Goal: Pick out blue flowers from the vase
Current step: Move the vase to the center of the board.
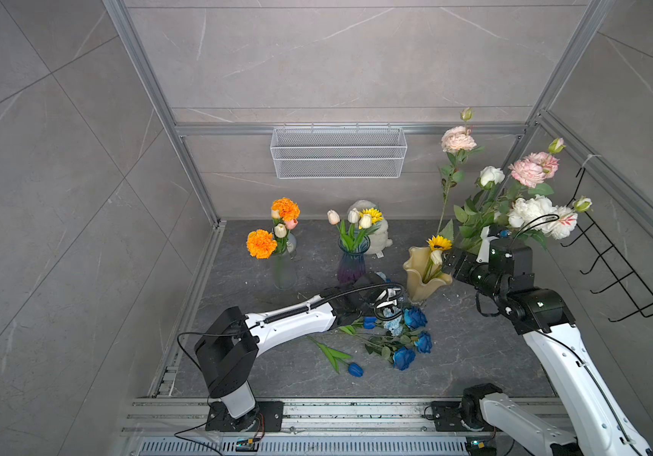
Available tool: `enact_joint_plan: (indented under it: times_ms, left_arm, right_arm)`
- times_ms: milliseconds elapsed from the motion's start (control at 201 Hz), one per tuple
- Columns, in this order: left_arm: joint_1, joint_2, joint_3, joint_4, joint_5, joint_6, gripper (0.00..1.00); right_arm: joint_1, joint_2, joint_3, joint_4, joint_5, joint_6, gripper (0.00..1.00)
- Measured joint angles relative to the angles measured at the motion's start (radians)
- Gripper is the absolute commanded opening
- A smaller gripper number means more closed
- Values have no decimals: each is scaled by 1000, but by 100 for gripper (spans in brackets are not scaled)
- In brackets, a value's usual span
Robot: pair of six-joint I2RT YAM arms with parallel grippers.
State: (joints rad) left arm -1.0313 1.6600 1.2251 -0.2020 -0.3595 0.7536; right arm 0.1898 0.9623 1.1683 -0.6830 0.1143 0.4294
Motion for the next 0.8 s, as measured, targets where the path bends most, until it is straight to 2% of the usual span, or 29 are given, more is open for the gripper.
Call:
enact_joint_plan:
  times_ms: [279,533,802]
  left_arm:
    - [5,-40,2,-1,11,-37,62]
    - [15,-57,2,-17,48,-77,74]
    - [51,-113,2,-35,83,-143,92]
  right_arm:
    - [0,-92,-69,26,-22,-4,100]
    - [0,-149,-112,45,-24,-12,100]
    - [0,-249,-188,57,-8,-31,100]
